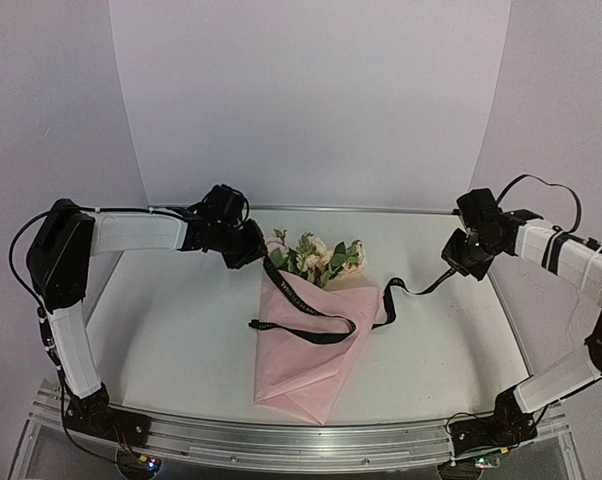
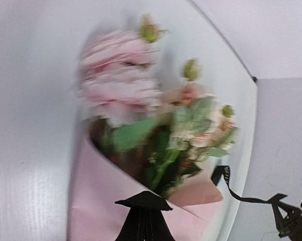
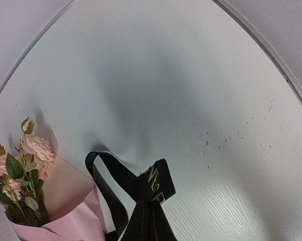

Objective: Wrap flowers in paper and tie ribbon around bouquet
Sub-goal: Pick up the ribbon from the folded bouquet, then cross the ribbon over the folded bouquet.

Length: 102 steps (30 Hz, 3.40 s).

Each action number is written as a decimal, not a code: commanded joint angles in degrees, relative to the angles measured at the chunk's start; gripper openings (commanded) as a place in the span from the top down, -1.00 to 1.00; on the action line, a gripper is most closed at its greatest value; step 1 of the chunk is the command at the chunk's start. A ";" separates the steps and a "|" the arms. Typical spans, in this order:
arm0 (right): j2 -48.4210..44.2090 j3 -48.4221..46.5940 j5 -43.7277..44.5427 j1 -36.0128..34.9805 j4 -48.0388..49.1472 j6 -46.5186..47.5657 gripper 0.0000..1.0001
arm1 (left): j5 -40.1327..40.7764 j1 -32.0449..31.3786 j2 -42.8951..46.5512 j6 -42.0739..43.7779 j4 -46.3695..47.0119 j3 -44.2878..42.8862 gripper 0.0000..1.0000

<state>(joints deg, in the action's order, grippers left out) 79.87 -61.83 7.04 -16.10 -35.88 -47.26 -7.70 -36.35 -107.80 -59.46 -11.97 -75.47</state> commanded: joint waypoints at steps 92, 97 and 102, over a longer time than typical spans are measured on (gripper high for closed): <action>19.62 -5.70 -47.49 -37.17 24.74 -6.74 1.00 | -7.25 -13.65 2.93 53.54 -23.93 0.81 -0.32; 19.94 -3.54 -46.93 -37.23 27.00 -8.39 1.00 | -7.83 -13.98 2.38 54.81 -25.02 0.24 -0.31; 19.77 -1.87 -46.18 -37.19 28.51 -9.40 1.00 | -7.48 -14.18 1.51 55.73 -26.62 -0.64 -0.29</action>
<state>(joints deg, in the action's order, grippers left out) 99.24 -64.75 -40.06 -53.08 -10.81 -55.14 -15.70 -50.30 -105.40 -5.78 -36.49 -72.72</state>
